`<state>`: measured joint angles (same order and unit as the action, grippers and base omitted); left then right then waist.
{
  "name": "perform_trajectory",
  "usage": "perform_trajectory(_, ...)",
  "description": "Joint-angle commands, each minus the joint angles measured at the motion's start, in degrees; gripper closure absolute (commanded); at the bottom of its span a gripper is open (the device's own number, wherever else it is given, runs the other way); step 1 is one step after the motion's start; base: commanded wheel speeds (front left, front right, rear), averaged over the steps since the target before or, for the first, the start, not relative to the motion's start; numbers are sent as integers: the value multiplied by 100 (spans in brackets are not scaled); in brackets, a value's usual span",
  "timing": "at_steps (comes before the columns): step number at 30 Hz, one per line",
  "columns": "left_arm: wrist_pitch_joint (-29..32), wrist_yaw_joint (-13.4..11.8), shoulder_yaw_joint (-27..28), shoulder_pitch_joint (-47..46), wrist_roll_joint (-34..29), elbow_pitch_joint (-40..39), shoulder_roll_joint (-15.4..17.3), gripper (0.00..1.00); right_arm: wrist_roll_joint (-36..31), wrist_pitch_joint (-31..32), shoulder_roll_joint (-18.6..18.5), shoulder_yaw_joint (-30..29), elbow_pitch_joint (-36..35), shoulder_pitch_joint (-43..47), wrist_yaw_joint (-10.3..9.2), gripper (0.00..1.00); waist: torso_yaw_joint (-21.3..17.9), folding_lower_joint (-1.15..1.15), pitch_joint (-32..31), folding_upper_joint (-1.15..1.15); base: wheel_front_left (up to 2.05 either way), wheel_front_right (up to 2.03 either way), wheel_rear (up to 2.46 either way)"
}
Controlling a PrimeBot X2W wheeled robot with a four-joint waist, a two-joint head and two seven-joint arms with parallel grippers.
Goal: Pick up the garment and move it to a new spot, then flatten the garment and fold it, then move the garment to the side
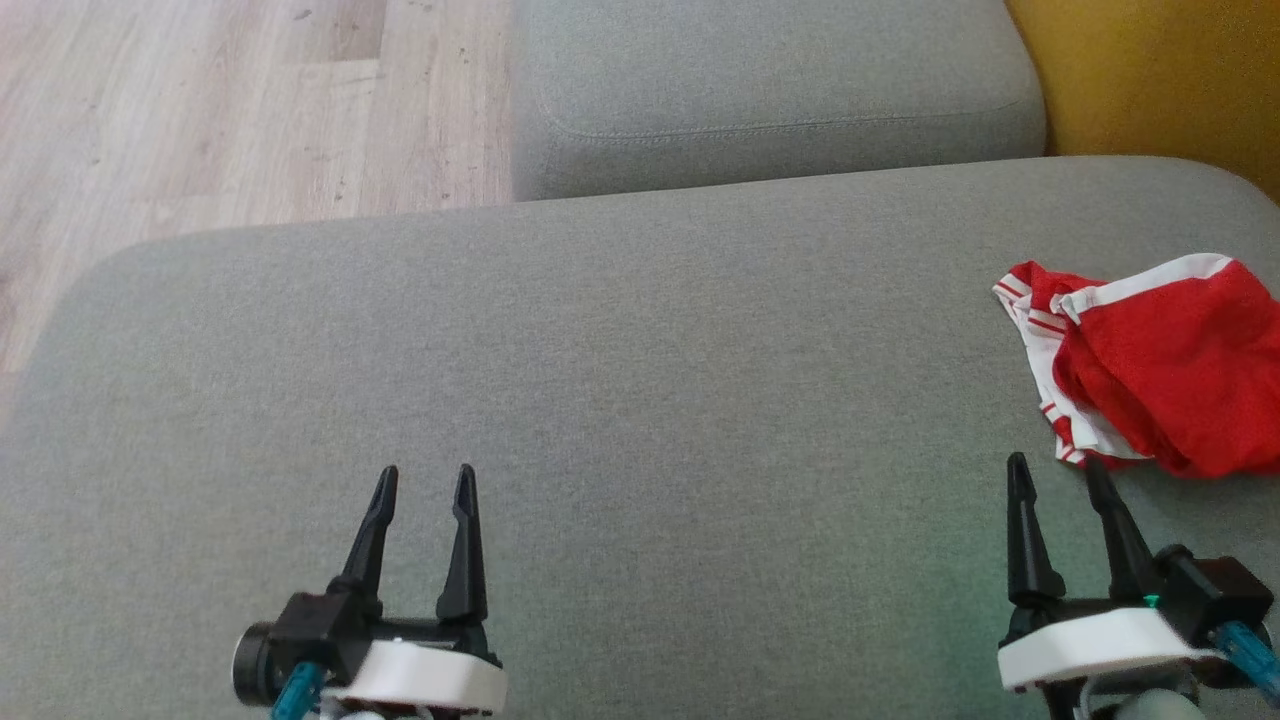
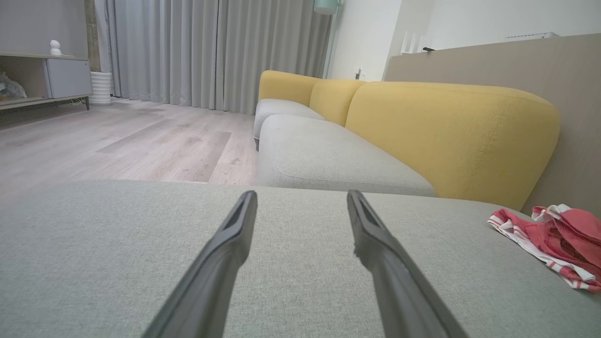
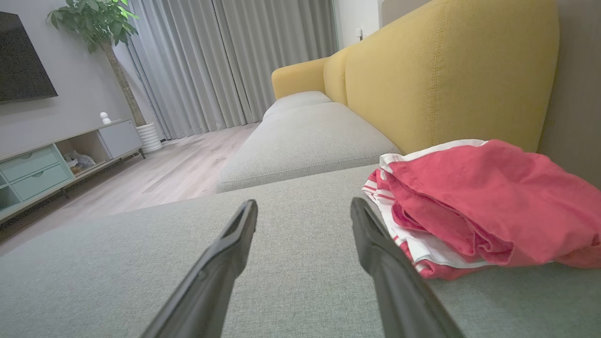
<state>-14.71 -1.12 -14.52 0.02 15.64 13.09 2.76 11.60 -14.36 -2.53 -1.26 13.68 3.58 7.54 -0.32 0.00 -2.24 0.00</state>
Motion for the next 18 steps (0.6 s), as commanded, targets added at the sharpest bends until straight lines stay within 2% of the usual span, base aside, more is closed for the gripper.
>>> perform_trajectory(1, -29, -39, 187, -200, 23, -158, 11, 0, -35, -62, -35, 142, -213, -183, -5, 0, -4, 0, -1, 0, 0, 0, 0)
perform_trajectory(12, -29, 169, 260, -242, 330, -10, 11, 0, 12, -63, -35, 229, -239, -170, -5, 0, -15, 0, 20, 0, 0, 0, 0)
perform_trajectory(18, -29, 183, 330, -212, 343, 62, 11, 0, 14, -63, -35, 251, -245, -156, -5, 0, -12, 0, 25, 0, 0, 0, 0)
